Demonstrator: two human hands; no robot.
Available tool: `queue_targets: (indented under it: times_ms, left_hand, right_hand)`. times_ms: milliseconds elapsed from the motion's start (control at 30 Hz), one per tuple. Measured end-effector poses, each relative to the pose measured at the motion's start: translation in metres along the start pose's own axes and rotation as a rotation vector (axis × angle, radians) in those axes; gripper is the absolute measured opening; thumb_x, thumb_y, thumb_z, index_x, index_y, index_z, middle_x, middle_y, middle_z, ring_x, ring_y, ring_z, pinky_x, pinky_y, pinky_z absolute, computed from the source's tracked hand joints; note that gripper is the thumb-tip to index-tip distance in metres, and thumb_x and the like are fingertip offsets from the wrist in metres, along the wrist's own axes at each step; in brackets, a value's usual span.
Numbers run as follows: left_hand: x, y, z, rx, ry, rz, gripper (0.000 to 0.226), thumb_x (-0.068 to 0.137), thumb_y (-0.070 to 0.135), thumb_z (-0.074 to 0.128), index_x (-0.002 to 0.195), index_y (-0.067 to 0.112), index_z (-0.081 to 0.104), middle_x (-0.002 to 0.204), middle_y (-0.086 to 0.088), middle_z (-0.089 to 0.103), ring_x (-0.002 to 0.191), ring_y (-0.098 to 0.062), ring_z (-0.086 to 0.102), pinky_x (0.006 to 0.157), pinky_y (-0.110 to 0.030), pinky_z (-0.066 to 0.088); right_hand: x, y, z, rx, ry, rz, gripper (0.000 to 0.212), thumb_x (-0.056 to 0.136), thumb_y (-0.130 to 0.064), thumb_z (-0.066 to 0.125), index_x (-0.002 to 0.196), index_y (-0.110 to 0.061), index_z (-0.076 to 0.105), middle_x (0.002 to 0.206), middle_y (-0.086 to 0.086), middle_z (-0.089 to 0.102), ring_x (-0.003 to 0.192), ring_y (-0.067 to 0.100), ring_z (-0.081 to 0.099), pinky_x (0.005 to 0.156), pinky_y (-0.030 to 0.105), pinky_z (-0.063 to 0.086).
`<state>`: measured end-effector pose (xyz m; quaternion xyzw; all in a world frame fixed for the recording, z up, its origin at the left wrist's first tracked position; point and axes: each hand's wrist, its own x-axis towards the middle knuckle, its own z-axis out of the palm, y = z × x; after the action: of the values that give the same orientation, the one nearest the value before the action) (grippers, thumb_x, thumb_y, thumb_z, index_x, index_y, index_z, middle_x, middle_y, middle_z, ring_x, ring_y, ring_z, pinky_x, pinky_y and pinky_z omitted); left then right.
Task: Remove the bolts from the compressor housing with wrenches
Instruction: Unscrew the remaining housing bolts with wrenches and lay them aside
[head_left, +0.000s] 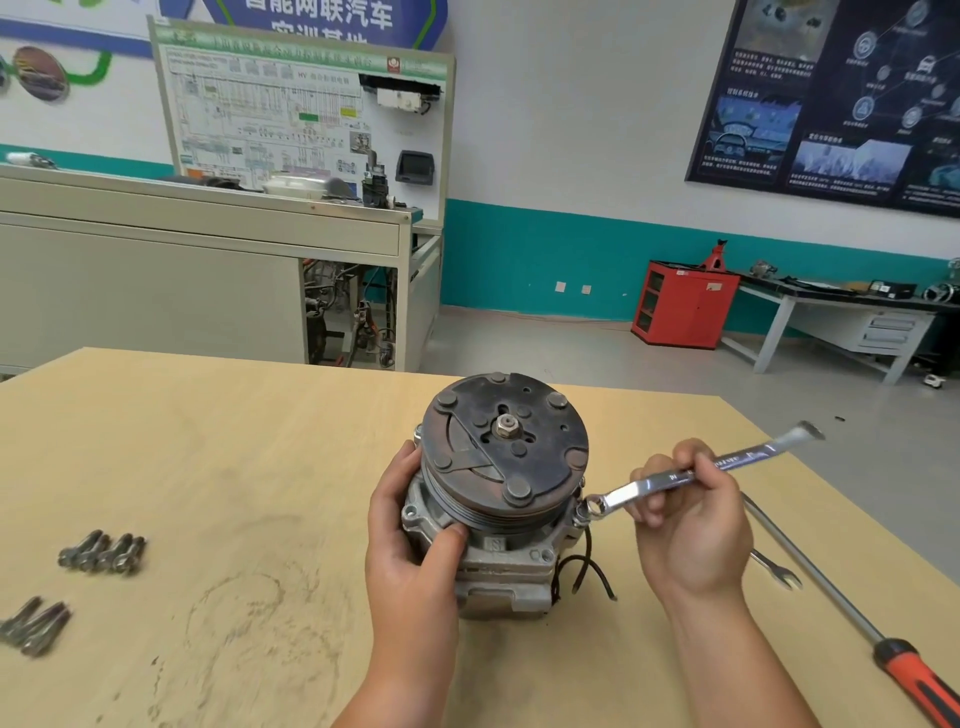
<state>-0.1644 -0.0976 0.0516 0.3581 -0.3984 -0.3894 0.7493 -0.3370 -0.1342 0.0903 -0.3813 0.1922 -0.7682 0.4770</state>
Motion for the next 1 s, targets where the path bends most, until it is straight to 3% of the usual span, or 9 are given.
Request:
queue_targets:
  times_ms: [233,533,633,767,833,867,900,933,1000]
  left_hand:
    - [-0.001,0.002,0.001,-0.007,0.005,-0.007,0.058,0.067,0.011,0.055,0.108,0.051,0.062,0.133,0.0,0.058,0.122,-0.022,0.056,0.104,-0.056,0.042]
    - [-0.002,0.004,0.002,0.004,0.011,-0.008,0.058,0.067,0.012,0.055,0.108,0.052,0.061,0.132,0.001,0.058,0.122,-0.021,0.055,0.105,-0.054,0.042]
    - [-0.002,0.003,0.001,0.015,0.001,-0.012,0.058,0.067,0.013,0.056,0.11,0.051,0.061,0.133,0.0,0.057,0.123,-0.024,0.054,0.104,-0.057,0.04]
    - [-0.001,0.002,0.001,0.012,0.001,-0.01,0.057,0.065,0.016,0.059,0.11,0.05,0.061,0.133,0.002,0.057,0.122,-0.023,0.055,0.103,-0.058,0.042]
    - [0.0,0.003,0.002,0.009,-0.001,-0.001,0.056,0.061,0.023,0.063,0.11,0.05,0.062,0.132,0.002,0.058,0.122,-0.023,0.055,0.103,-0.058,0.042]
    - [0.0,0.002,0.002,0.003,0.005,0.009,0.057,0.058,0.027,0.064,0.11,0.049,0.062,0.132,0.001,0.058,0.122,-0.024,0.055,0.103,-0.058,0.042]
    - [0.001,0.001,0.001,0.002,0.015,0.021,0.057,0.056,0.03,0.065,0.109,0.049,0.063,0.132,0.0,0.058,0.123,-0.024,0.055,0.103,-0.057,0.041]
    - [0.002,0.001,0.001,0.005,0.027,0.033,0.057,0.054,0.033,0.066,0.109,0.049,0.063,0.132,0.0,0.058,0.123,-0.024,0.055,0.103,-0.057,0.041]
    - [0.003,0.0,0.001,0.011,0.037,0.048,0.058,0.053,0.036,0.067,0.109,0.049,0.064,0.132,0.0,0.059,0.123,-0.023,0.055,0.103,-0.056,0.041]
  right_hand:
    - [-0.004,0.0,-0.003,-0.131,-0.013,-0.061,0.034,0.093,-0.01,0.02,0.068,-0.016,0.042,0.042,-0.001,0.045,0.037,0.01,0.038,0.042,0.013,0.032]
    - [0.051,-0.012,0.031,-0.457,-0.412,0.38,0.029,0.093,-0.01,0.025,0.069,-0.01,0.04,0.036,-0.008,0.035,0.031,0.003,0.028,0.035,0.014,0.028]
    - [0.053,-0.02,0.027,-0.312,-0.501,0.479,0.021,0.086,-0.017,0.039,0.07,-0.01,0.052,0.039,-0.009,0.028,0.034,0.004,0.023,0.037,0.015,0.03]
    - [0.028,-0.048,-0.002,0.009,-0.25,0.382,0.02,0.077,-0.019,0.049,0.063,-0.014,0.063,0.04,-0.005,0.035,0.039,0.008,0.018,0.037,0.016,0.027]
    - [0.002,-0.059,-0.026,0.119,-0.186,0.344,0.031,0.084,-0.016,0.04,0.076,-0.009,0.069,0.053,0.007,0.052,0.048,0.015,0.041,0.044,0.02,0.037]
    - [-0.009,-0.066,-0.03,0.246,-0.245,0.409,0.035,0.091,-0.011,0.034,0.097,0.001,0.066,0.074,0.022,0.061,0.068,0.027,0.055,0.058,0.028,0.045]
    - [-0.02,-0.071,-0.029,0.287,-0.27,0.426,0.035,0.096,-0.009,0.033,0.116,0.009,0.056,0.102,0.036,0.058,0.095,0.041,0.056,0.074,0.038,0.046]
    - [-0.027,-0.075,-0.025,0.2,-0.258,0.411,0.038,0.096,-0.014,0.046,0.123,0.012,0.049,0.12,0.039,0.05,0.111,0.046,0.051,0.084,0.041,0.044]
    - [-0.034,-0.063,-0.032,0.104,-0.246,0.495,0.056,0.059,-0.025,0.089,0.102,0.004,0.07,0.118,0.026,0.06,0.103,0.034,0.064,0.078,0.025,0.05]
